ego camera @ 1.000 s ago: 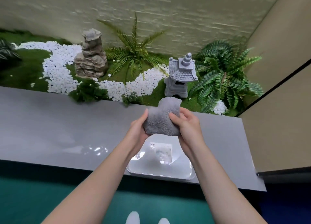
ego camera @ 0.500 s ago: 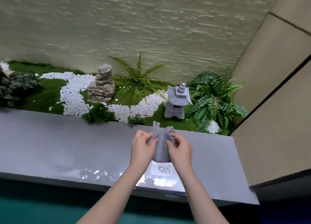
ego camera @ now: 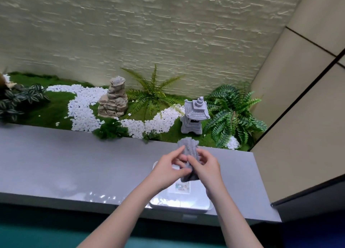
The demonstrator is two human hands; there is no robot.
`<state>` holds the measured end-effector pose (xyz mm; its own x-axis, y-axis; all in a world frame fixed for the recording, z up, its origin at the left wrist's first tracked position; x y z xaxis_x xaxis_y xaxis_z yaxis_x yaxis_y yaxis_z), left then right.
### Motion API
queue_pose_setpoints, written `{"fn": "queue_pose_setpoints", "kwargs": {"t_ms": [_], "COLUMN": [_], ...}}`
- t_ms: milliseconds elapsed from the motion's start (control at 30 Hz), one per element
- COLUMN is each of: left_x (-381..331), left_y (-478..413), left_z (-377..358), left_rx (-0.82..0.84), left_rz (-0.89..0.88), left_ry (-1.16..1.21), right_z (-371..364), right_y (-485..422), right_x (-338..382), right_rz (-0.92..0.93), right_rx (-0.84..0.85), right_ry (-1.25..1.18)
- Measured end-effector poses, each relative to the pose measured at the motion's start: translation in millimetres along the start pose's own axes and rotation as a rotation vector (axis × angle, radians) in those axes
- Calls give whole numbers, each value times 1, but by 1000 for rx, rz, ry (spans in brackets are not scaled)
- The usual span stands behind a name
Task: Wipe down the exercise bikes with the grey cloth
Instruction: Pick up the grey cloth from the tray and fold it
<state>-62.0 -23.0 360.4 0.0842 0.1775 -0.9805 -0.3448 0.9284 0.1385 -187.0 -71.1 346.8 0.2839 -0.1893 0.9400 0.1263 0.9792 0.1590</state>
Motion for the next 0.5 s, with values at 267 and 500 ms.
{"fn": "queue_pose_setpoints", "kwargs": {"t_ms": [267, 500], "left_x": [31, 29], "left_y": [8, 33], "left_z": [40, 73], "left_rx": [-214, -374], "left_rz": [232, 231], "left_ry": [113, 358], "right_z": [-6, -46], "right_y": [30, 71], "right_x": [-11, 7], "right_rz": [-138, -45], "right_rx": [142, 304], "right_ry": [-231, -260]}}
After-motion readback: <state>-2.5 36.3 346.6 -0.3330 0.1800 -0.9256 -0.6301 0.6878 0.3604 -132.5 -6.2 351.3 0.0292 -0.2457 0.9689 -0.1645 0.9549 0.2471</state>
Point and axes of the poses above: each hand's wrist, its own y-axis away from the middle knuckle, its own z-axis out of the back of the hand, x = y × z, the point moved 7 cm from there along -y, towards the middle knuckle, and after that the axes turned 15 degrees about -x, right-handed, at the moved point
